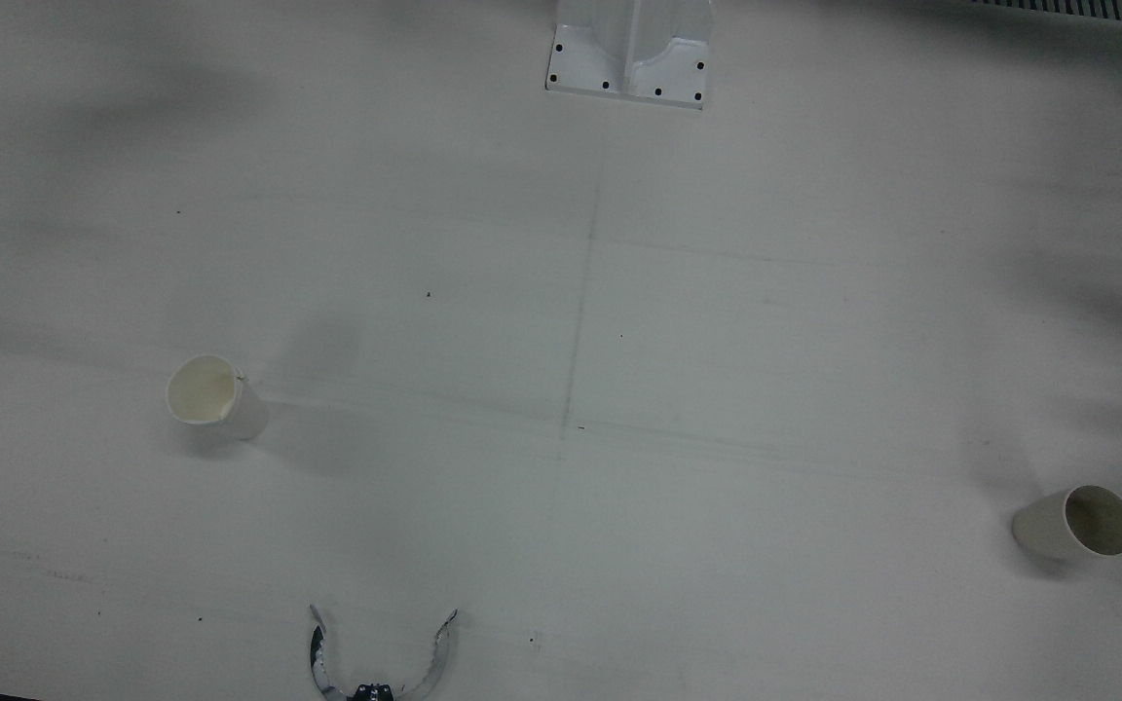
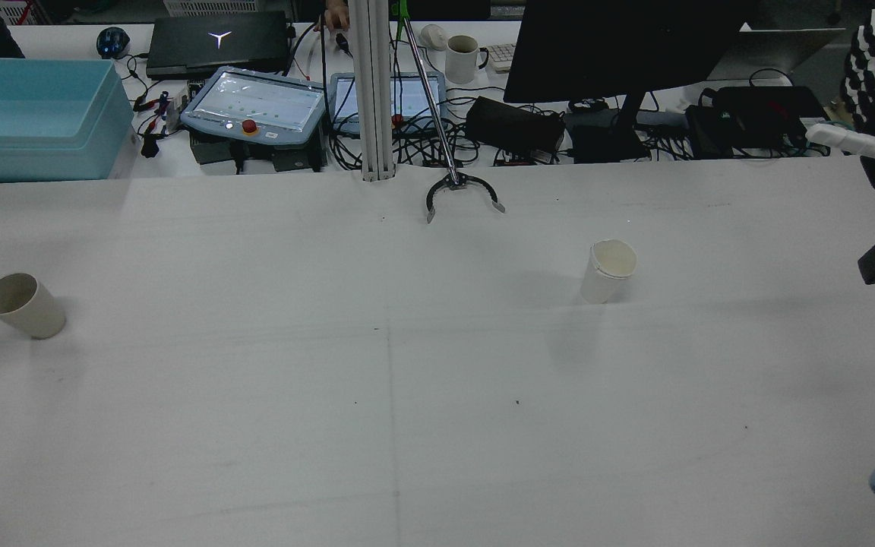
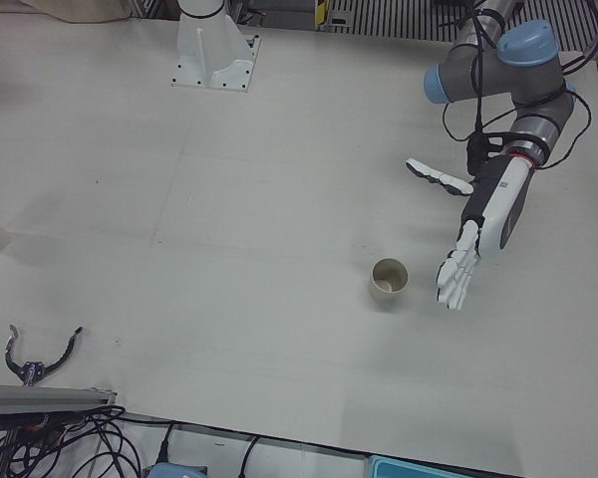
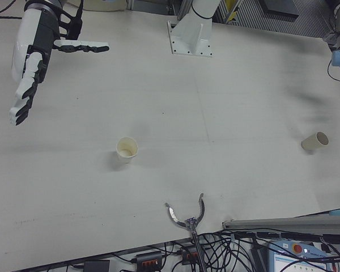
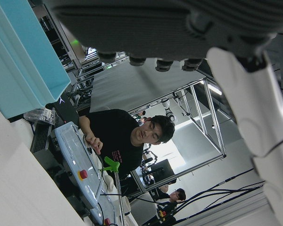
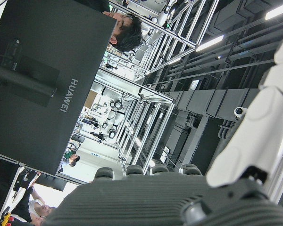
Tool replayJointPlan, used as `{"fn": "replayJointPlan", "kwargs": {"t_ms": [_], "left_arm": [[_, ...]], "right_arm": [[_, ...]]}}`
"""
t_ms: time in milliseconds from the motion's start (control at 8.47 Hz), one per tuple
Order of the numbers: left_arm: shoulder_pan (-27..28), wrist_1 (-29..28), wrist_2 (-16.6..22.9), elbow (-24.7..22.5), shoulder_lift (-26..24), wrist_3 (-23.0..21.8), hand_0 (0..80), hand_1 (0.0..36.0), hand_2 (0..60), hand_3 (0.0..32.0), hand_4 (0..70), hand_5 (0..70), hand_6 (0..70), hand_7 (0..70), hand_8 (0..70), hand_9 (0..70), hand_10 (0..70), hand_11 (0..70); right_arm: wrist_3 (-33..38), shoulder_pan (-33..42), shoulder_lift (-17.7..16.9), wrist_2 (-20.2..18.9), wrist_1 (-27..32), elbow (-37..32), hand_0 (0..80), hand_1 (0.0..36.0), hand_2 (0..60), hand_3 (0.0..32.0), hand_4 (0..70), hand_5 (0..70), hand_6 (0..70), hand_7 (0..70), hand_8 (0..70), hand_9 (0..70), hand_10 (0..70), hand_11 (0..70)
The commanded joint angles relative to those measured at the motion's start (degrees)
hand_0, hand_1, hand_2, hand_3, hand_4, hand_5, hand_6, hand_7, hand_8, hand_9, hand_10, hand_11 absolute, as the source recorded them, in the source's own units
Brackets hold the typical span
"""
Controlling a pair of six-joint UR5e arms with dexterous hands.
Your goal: Pour water
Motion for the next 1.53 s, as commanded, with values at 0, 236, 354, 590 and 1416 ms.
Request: {"fn": "replayJointPlan", "kwargs": {"t_ms": [0, 236, 354, 590, 1416], "left_arm": [[0.03, -4.77, -0.19, 7.44, -1.16, 0.33, 45.6, 11.1, 1.8, 6.4, 0.0, 7.4, 0.0, 5.3, 0.0, 0.0, 0.0, 1.2], [0.11, -8.75, -0.37, 12.38, -1.51, 1.12, 44.7, 10.1, 1.3, 7.2, 0.0, 6.1, 0.0, 4.5, 0.0, 0.0, 0.2, 1.5], [0.20, -10.76, -0.37, 15.35, -1.77, 1.21, 45.0, 10.2, 1.4, 7.8, 0.0, 5.7, 0.0, 4.2, 0.0, 0.0, 0.0, 1.4], [0.20, -16.12, -0.20, 21.16, -1.60, 3.83, 45.4, 10.7, 1.4, 7.2, 0.0, 5.6, 0.0, 3.8, 0.0, 0.0, 0.0, 1.4], [6.35, -20.63, -1.50, 25.84, -2.64, 10.44, 45.9, 11.2, 0.4, 6.6, 0.0, 5.3, 0.0, 4.4, 0.0, 0.0, 0.2, 1.6]], "right_arm": [[-0.07, -0.20, 0.11, -0.09, 0.57, -0.35, 43.8, 11.8, 4.0, 7.6, 0.0, 3.6, 0.0, 0.0, 0.0, 0.0, 0.0, 0.0], [-0.16, -0.46, 0.37, -0.35, 0.48, -0.17, 44.1, 11.9, 4.0, 7.2, 0.0, 4.4, 0.0, 0.0, 0.0, 0.0, 0.0, 0.0], [-0.16, -0.90, 0.46, -0.53, 0.48, -0.08, 43.9, 11.7, 3.8, 6.0, 0.0, 5.5, 0.0, 0.0, 0.0, 0.0, 0.0, 0.0], [-0.16, -1.34, 0.46, -0.53, 0.48, 0.01, 44.8, 12.4, 5.9, 4.6, 0.0, 6.6, 0.0, 0.0, 0.0, 0.0, 0.0, 0.0], [-0.34, -3.80, 0.38, -0.53, 0.48, -0.52, 44.7, 11.9, 5.5, 4.6, 0.0, 7.9, 0.0, 0.0, 0.0, 0.0, 0.0, 0.0]]}}
